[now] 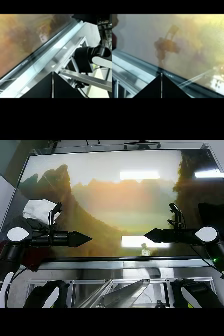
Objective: Fold the shirts.
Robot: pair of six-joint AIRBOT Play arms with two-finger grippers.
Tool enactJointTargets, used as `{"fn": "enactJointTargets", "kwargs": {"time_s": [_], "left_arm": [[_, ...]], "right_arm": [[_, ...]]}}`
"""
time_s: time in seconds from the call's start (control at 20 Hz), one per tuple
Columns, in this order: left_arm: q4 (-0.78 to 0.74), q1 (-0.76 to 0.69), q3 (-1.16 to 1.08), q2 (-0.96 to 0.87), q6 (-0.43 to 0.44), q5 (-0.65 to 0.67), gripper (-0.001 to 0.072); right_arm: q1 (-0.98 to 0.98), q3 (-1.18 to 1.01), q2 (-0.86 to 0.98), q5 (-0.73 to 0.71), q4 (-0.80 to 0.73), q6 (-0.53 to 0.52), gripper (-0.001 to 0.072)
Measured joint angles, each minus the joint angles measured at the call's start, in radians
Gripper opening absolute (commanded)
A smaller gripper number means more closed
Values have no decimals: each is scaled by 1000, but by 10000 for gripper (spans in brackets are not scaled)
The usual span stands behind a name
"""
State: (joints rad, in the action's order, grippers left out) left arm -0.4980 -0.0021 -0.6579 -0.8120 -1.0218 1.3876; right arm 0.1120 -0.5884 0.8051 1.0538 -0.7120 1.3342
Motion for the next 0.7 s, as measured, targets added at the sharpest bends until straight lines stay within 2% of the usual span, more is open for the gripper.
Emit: {"fn": "enactJointTargets", "kwargs": {"time_s": [0.55, 0.6, 0.65, 0.7], "left_arm": [[-5, 10, 0, 0, -1, -15, 8], [-11, 27, -6, -1, -2, -34, 258], [-22, 52, -21, -5, -10, -50, 542], [-41, 83, -44, -13, -14, -60, 720]], "right_arm": [[0, 0, 0, 0, 2, 0, 23], [0, 0, 0, 0, 0, 0, 23], [0, 0, 0, 0, 0, 0, 22], [0, 0, 0, 0, 0, 0, 22]]}}
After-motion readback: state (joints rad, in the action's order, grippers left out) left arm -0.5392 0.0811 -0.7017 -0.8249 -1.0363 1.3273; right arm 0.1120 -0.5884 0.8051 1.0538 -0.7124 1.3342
